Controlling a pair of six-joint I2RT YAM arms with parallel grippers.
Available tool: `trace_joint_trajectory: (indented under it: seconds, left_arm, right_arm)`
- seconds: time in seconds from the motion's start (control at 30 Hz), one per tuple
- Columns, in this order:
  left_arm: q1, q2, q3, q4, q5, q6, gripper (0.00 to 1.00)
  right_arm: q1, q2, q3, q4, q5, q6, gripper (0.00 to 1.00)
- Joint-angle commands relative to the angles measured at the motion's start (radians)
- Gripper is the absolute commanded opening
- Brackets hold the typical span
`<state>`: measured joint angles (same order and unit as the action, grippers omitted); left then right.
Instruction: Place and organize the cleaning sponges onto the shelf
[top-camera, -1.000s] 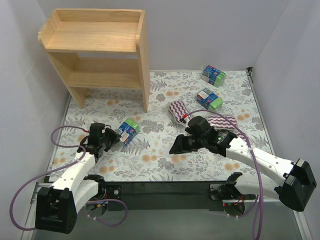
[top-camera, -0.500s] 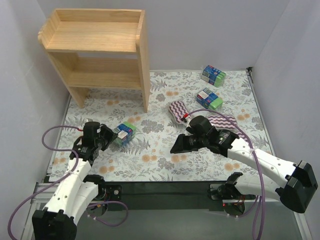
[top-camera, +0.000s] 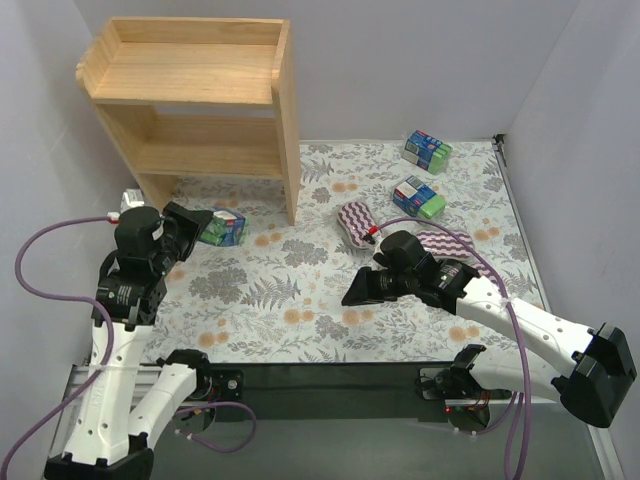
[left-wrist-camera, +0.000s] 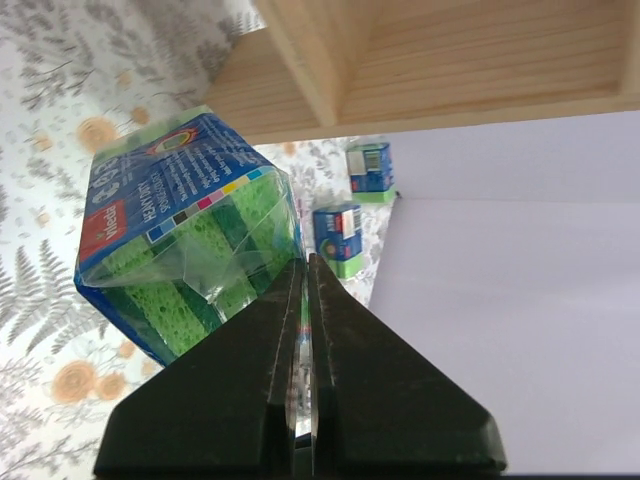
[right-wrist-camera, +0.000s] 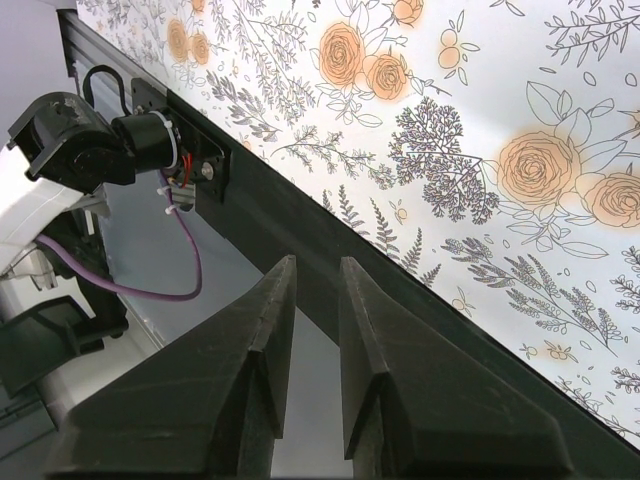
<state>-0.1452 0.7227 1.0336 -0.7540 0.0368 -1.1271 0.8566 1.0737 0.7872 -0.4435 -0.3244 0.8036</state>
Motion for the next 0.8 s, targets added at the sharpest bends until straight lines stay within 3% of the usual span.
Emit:
trace_joint_trajectory:
  seconds: [0.0,0.43,0.67,0.77]
  left_arm:
    - [0.006,0.064,0.101,0.024,-0.015,-0.005,0.0]
    - [0.006,0.391,0.373,0.364,-0.056,0.018,0.0]
    - [0.004,0.466,0.277,0.607,-0.123,0.012,0.0]
    - [0.004,0.477,0.153,0.712,-0.144,-0.006,0.0]
  right_arm:
    - [-0.005,-0.011,0.023,0.011,-0.007,-0.004,0.16]
    - [-0.028,-0.032,0.009,0.008,-0.024,-0.018,0.14]
    - [-0.054,-0.029,0.021,-0.004,-0.041,-0.043,0.12]
    - [-0.064,-0.026,0.029,-0.009,-0.048,-0.055,0.11]
